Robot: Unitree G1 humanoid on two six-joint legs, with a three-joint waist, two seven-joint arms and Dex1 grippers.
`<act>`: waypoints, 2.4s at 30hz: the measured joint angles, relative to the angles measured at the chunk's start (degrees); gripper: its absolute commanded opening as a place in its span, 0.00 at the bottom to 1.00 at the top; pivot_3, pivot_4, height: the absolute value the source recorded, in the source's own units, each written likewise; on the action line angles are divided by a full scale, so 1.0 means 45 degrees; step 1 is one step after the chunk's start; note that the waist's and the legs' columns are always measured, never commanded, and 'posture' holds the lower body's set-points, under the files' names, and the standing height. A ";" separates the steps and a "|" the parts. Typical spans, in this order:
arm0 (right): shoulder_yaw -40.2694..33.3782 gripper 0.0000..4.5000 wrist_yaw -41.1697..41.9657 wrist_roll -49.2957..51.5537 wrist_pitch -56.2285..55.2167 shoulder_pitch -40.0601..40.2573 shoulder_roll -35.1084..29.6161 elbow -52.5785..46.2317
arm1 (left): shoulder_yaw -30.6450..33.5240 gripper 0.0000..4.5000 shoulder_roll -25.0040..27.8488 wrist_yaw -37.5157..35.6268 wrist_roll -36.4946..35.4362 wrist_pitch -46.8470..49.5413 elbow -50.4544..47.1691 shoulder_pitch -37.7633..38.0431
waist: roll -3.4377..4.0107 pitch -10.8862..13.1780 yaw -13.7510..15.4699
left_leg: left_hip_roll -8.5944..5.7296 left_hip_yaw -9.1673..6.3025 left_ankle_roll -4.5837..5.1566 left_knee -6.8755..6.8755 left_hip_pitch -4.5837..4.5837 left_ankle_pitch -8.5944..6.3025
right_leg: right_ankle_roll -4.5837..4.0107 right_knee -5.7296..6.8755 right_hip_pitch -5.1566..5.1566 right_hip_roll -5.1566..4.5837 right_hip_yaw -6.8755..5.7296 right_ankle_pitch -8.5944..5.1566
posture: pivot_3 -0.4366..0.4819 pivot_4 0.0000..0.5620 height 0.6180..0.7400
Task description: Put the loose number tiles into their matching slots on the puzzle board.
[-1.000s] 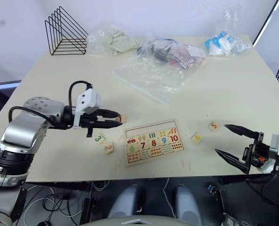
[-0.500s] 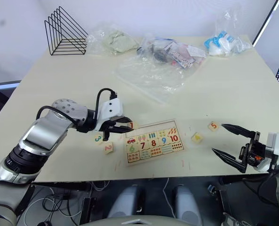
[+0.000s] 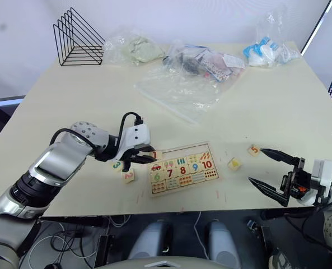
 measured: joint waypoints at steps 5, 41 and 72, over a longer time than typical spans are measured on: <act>-0.0001 1.00 -0.0068 -0.0011 -0.0092 0.0211 0.0016 -0.0003 | -0.0213 0.20 -0.0042 -0.0114 0.0244 -0.0344 0.0418 -0.0104 | 0.0000 0.0000 -0.0002 | 0.0000 0.0001 0.0000 0.0000 0.0000 0.0000 | 0.0000 0.0000 0.0000 0.0000 0.0001 0.0000 | 0.48 0.27 1.00; -0.0057 1.00 -0.0377 -0.0015 -0.0164 0.0595 -0.0054 -0.0175 | 0.1225 0.98 0.0626 -0.1705 -0.1299 -0.0213 0.0749 -0.0066 | 0.0000 0.0000 0.0019 | 0.0001 -0.0001 0.0000 0.0001 -0.0002 0.0000 | 0.0000 -0.0001 0.0001 -0.0001 -0.0004 -0.0001 | 0.48 0.27 1.00; -0.0087 1.00 -0.0391 -0.0007 -0.0237 0.0704 -0.0158 -0.0409 | 0.2029 0.01 -0.0765 -0.3206 -0.0817 -0.7375 0.5090 0.0872 | 0.0001 0.0000 0.0015 | 0.0001 0.0002 0.0000 0.0001 -0.0002 0.0000 | 0.0000 0.0000 0.0000 -0.0002 -0.0004 0.0000 | 0.48 0.27 1.00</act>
